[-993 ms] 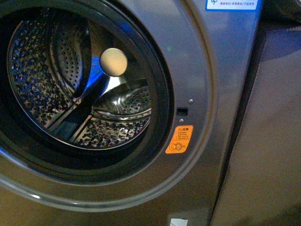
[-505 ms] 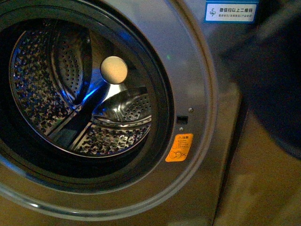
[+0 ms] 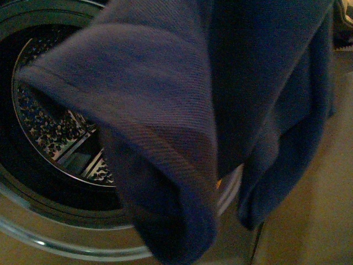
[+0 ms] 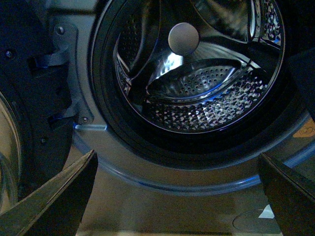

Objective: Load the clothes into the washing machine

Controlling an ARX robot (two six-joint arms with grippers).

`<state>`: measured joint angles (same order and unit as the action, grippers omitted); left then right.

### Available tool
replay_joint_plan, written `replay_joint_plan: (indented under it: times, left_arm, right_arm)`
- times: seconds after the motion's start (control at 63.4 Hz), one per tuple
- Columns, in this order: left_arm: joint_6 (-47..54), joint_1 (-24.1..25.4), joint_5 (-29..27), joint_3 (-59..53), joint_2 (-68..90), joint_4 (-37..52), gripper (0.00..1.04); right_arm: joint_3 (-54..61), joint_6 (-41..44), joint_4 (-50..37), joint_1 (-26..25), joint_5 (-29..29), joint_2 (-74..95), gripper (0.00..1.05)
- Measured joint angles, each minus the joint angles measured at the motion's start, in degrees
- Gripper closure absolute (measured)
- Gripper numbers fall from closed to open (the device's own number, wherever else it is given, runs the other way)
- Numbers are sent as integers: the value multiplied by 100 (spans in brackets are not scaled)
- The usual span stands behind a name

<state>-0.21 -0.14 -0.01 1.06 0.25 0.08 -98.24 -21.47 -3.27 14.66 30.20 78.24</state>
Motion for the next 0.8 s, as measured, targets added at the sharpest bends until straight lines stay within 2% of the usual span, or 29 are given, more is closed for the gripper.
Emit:
replay_joint_plan:
  times: [0.331, 0.363, 0.41, 0.457, 0.505, 0.536, 0.599, 0.804]
  left_arm:
    - [-2, 11, 52, 2, 9, -4, 7]
    - [-160, 184, 636, 52, 122, -136, 7]
    - [-428, 726, 1982, 195, 625, -164, 7]
    - [-645, 1440, 3440, 417, 1517, 369, 7]
    - [-802, 1858, 4216, 796, 2234, 992, 7]
    - [-911, 1982, 4489, 1198, 2776, 1508, 7]
    - [-1091, 1991, 4688, 1810, 3440, 2092, 7]
    - [-1738, 1412, 5569, 3311, 4782, 3230, 7]
  right_arm:
    - [0, -22, 0, 2, -17, 0, 99]
    - [0, -22, 0, 0, -17, 0, 99]
    - [0, -22, 0, -2, -31, 0, 99]
    - [0, -22, 0, 0, -15, 0, 99]
    - [0, -22, 0, 0, -20, 0, 99]
    - [0, -22, 0, 0, -20, 0, 99]
    - [0, -22, 0, 0, -20, 0, 99]
    - [0, -22, 0, 0, -20, 0, 99]
